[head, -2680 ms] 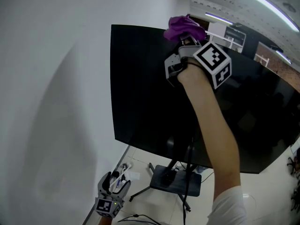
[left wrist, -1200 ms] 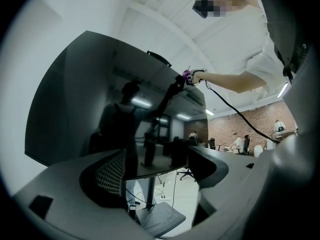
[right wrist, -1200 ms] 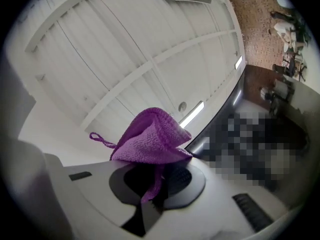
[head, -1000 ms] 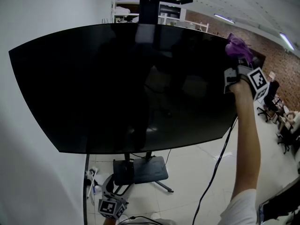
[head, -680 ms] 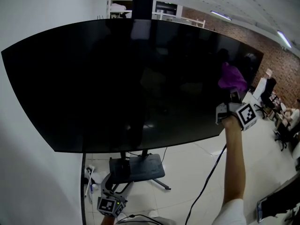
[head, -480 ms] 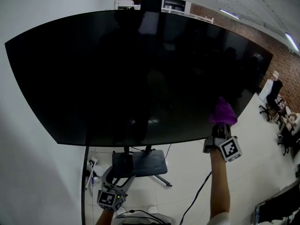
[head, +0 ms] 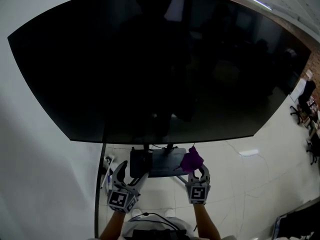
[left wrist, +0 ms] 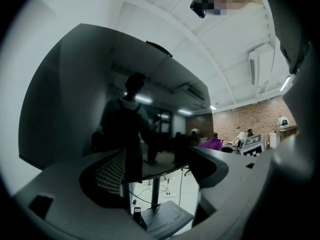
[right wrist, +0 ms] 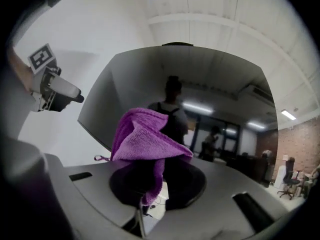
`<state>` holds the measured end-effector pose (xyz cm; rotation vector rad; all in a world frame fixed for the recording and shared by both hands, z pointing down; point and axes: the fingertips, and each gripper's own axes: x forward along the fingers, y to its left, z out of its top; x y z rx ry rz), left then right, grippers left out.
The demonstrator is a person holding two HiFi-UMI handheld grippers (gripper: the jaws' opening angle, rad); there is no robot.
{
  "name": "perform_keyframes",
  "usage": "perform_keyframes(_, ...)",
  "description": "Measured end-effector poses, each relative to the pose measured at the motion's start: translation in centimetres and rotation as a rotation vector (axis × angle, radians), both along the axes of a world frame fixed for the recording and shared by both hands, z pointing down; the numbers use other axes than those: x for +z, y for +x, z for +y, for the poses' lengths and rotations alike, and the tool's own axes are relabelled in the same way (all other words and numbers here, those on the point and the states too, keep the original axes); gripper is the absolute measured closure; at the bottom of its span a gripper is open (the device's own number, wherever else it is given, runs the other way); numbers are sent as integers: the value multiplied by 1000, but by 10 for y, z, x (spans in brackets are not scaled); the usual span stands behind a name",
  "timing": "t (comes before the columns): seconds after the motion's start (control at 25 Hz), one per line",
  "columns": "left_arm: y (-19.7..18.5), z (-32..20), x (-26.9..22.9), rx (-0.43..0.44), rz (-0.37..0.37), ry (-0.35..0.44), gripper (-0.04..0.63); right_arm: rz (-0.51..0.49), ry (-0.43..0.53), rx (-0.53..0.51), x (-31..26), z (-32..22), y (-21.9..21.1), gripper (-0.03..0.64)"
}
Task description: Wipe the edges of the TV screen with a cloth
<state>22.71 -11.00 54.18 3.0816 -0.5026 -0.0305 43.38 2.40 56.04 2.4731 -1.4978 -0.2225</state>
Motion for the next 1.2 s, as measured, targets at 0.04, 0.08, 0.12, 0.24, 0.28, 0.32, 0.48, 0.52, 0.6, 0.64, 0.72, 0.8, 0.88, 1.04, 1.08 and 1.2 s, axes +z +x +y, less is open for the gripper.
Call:
perform_keyframes(0.04, 0, -2, 2, -5, -3, 5, 224, -17, -6, -21, 3, -4, -9, 565)
perform_keyframes(0.08, 0, -3, 3, -7, -6, 12, 224, -47, -4, -46, 6, -8, -16, 565)
perform_keyframes(0.12, 0, -5, 4, -9, -6, 15, 224, -76, 4, -68, 7, -12, -20, 567)
perform_keyframes(0.24, 1, -8, 5, -24, -2, 9, 224, -137, 38, -85, 3, -14, -23, 571)
perform_keyframes(0.28, 1, -9, 5, -27, -1, 16, 224, -159, 61, -80, 1, -13, -22, 571)
perform_keyframes(0.32, 1, -10, 4, -30, -1, 25, 224, -182, 89, -75, -1, -12, -21, 571)
perform_keyframes(0.48, 0, -13, 5, -42, -7, 20, 224, -191, 107, -100, -15, -18, -32, 571)
perform_keyframes(0.52, 1, -14, 4, -40, -11, 18, 224, -193, 110, -105, -17, -19, -34, 571)
perform_keyframes(0.6, 5, -9, -5, -33, -15, 6, 232, -200, 116, -101, -15, -19, -33, 571)
perform_keyframes(0.64, 7, -6, -13, -33, -11, -4, 235, -201, 118, -96, -12, -18, -32, 571)
perform_keyframes(0.72, 6, -5, -15, -44, 0, -4, 236, -204, 129, -98, -11, -17, -34, 571)
perform_keyframes(0.8, -1, -11, -6, -69, 7, 2, 239, -214, 127, -103, -14, -19, -39, 571)
perform_keyframes(0.88, -8, -16, 5, -96, 2, 13, 239, -212, 120, -98, -13, -17, -42, 571)
perform_keyframes(1.04, -13, -19, 5, -125, -8, 10, 239, -208, 122, -91, -15, -13, -40, 571)
perform_keyframes(1.08, -13, -19, 5, -128, -6, 11, 239, -207, 122, -92, -16, -12, -39, 571)
perform_keyframes(1.2, -12, -15, 7, -130, -9, 6, 239, -203, 116, -96, -17, -7, -36, 571)
